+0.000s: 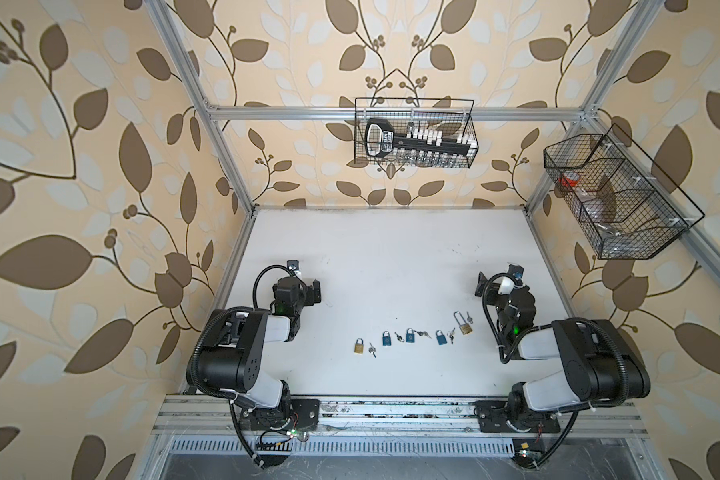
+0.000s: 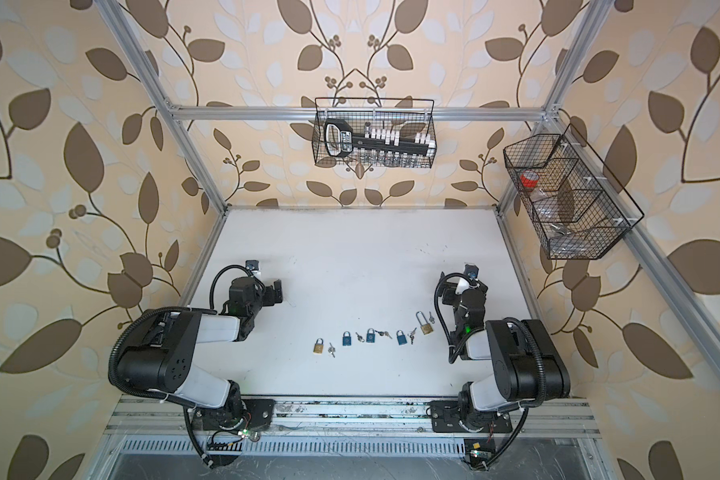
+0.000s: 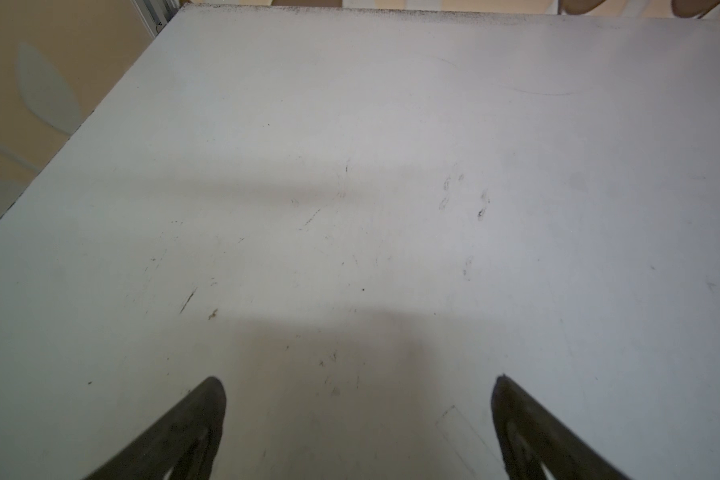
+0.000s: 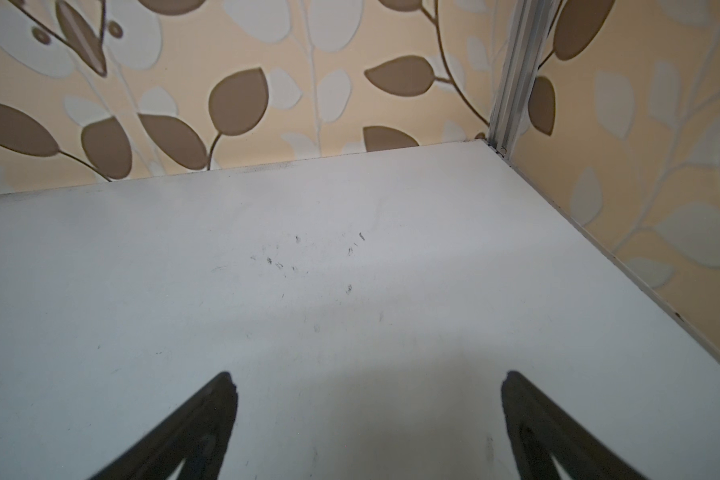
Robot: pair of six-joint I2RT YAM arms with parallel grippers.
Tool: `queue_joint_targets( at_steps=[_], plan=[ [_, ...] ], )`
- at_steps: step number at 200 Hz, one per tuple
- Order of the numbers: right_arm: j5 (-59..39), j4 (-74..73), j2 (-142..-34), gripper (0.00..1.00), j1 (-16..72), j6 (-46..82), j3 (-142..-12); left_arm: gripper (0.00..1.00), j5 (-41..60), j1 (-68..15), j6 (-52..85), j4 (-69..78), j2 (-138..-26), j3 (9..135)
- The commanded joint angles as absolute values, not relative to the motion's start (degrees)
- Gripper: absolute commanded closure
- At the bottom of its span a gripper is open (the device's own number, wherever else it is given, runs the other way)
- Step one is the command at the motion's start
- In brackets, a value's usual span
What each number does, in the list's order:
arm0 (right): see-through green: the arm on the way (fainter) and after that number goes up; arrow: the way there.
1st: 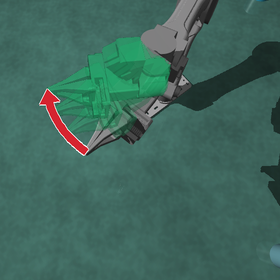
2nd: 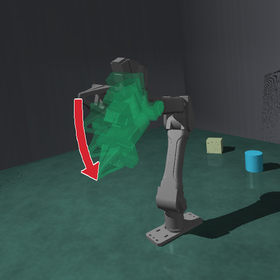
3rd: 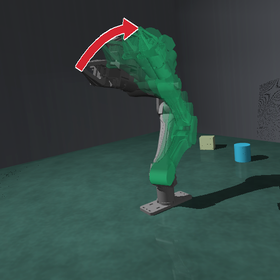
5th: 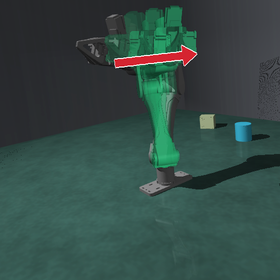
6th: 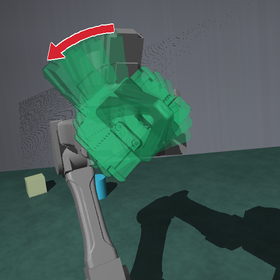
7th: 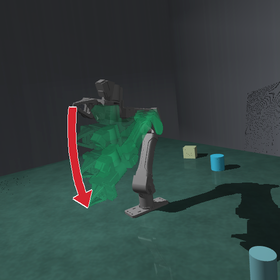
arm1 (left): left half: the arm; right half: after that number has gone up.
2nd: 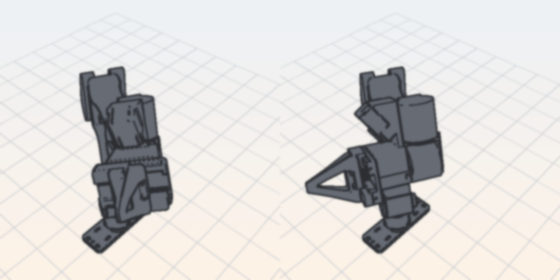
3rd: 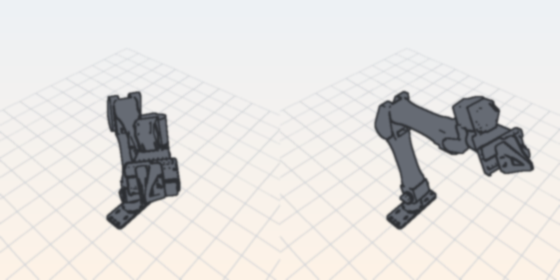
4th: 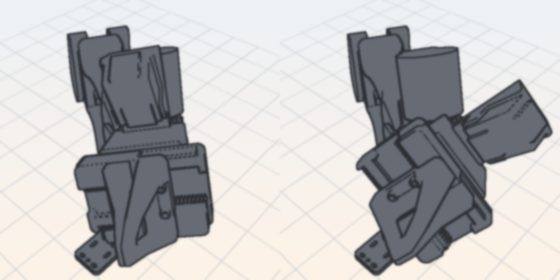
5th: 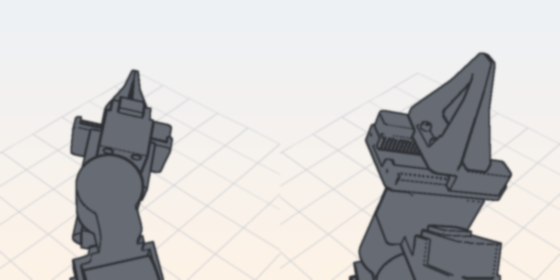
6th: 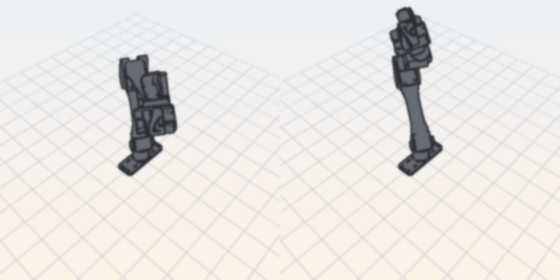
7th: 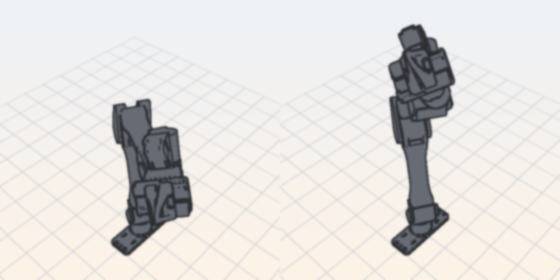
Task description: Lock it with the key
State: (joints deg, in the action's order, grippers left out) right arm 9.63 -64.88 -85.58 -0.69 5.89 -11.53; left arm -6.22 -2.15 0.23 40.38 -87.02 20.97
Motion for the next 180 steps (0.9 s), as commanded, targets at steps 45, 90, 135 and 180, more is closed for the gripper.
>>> queue_joint_targets(
  at_steps=[45, 90, 135, 180],
  plan=[
    [10.29, -66.61, -85.5, 0.0, -0.43, 5.27, -12.34, 0.01, -1.41, -1.38, -0.82, 42.97, -85.44, 21.64],
    [11.83, -81.37, -84.96, 0.0, 0.39, 4.83, -4.44, 0.01, 0.7, -1.33, -1.42, 56.15, -83.1, 13.19],
    [10.81, -66.31, -85.92, 0.0, 1.63, 2.91, -12.79, 0.01, 0.59, -1.05, -1.27, 43.09, -85.12, 21.31],
    [7.27, -65.78, -85.71, 0.0, -0.22, 3.87, -12.97, 0.01, 0.73, -1.12, -1.14, 41.41, -85.61, 22.51]
  ],
)
